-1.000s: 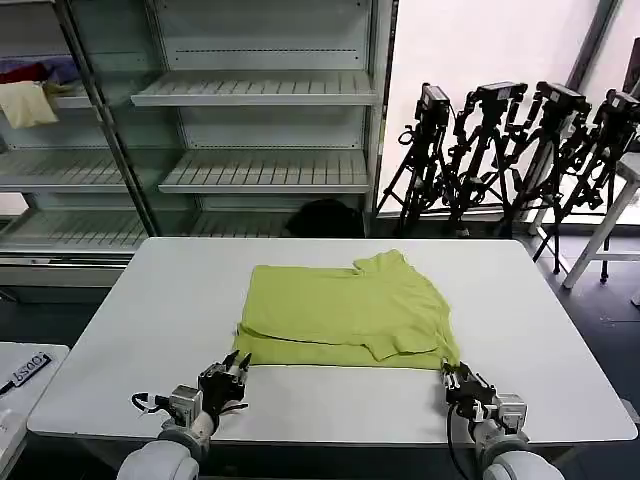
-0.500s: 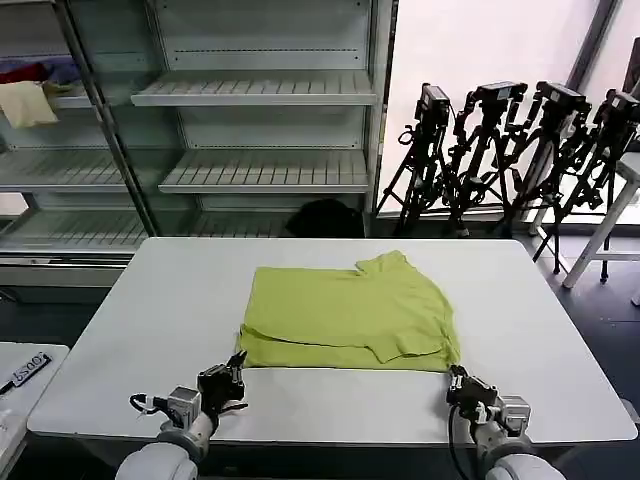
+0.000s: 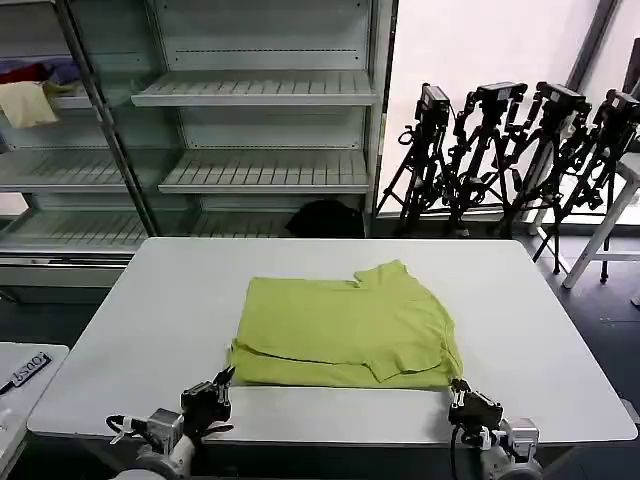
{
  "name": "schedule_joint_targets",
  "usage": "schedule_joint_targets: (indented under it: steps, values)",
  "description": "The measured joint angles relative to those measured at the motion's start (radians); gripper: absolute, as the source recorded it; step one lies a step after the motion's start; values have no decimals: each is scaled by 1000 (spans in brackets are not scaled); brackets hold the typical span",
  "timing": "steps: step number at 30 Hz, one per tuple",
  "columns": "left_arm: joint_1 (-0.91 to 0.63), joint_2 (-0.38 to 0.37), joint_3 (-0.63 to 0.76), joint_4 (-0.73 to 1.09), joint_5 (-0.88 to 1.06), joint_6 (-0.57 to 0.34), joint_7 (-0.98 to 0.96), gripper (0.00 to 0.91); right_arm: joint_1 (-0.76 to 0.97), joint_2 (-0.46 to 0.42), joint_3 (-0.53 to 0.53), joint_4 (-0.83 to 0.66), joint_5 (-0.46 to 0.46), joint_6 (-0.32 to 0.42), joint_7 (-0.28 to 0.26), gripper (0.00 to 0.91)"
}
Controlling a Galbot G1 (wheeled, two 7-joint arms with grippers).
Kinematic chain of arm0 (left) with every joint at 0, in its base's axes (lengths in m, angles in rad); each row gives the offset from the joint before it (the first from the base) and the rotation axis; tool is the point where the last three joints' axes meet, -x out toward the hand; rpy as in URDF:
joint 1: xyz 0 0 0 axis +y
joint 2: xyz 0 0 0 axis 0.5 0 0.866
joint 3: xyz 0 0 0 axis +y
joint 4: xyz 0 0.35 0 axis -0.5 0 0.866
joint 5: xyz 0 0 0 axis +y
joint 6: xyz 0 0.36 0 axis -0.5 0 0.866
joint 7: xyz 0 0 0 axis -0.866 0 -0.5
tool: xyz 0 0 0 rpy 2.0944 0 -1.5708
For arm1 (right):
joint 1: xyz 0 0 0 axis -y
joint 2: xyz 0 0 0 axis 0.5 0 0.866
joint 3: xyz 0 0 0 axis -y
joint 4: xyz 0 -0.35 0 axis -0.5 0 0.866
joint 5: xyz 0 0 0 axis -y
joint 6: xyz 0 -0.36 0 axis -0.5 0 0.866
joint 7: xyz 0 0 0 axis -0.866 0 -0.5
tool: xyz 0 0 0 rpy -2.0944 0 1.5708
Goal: Fold and organize the clothes.
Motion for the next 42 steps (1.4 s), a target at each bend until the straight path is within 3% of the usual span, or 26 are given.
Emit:
schedule_joint_targets:
  steps: [9,10,11,12,29,35,42]
  values:
    - [127,18,-23,-72,7,2,-22,0,-70,7,-28,36,-22,0,18,10]
    - [134,19,-23,-75,9,2,-24,10,-74,8,-32,37,-24,0,19,907]
    - [141,18,-23,-76,11,2,-27,50,-79,9,-36,37,-26,0,21,907]
    - [147,17,-23,-78,13,2,-28,907,-82,10,-38,38,-28,0,22,907]
    - [126,-5,-55,-131,25,3,-64,907,-62,52,-22,103,-39,4,68,907]
    - [57,-9,-48,-131,2,3,-48,907,35,43,-21,69,-41,-1,66,907]
    - [-99,1,-17,-61,-63,5,-40,907,248,18,-52,-81,-16,-7,69,907]
